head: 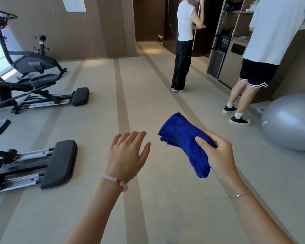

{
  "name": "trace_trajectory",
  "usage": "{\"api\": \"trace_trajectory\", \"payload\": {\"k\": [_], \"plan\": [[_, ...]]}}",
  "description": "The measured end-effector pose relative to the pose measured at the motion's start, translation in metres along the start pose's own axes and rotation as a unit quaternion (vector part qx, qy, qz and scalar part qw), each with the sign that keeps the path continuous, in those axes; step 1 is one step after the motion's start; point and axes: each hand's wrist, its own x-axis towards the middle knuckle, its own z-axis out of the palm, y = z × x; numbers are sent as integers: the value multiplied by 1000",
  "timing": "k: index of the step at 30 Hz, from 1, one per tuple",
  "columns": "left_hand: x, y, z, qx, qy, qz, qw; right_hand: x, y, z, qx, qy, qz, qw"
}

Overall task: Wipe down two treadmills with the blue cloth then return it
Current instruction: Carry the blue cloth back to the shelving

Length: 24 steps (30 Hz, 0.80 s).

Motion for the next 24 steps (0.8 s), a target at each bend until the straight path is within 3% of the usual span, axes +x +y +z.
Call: {"api": "trace_trajectory", "payload": {"k": [24], "plan": [[325, -155, 193, -22, -7, 31, 999, 361, 57, 133, 10, 49, 19, 999]]}}
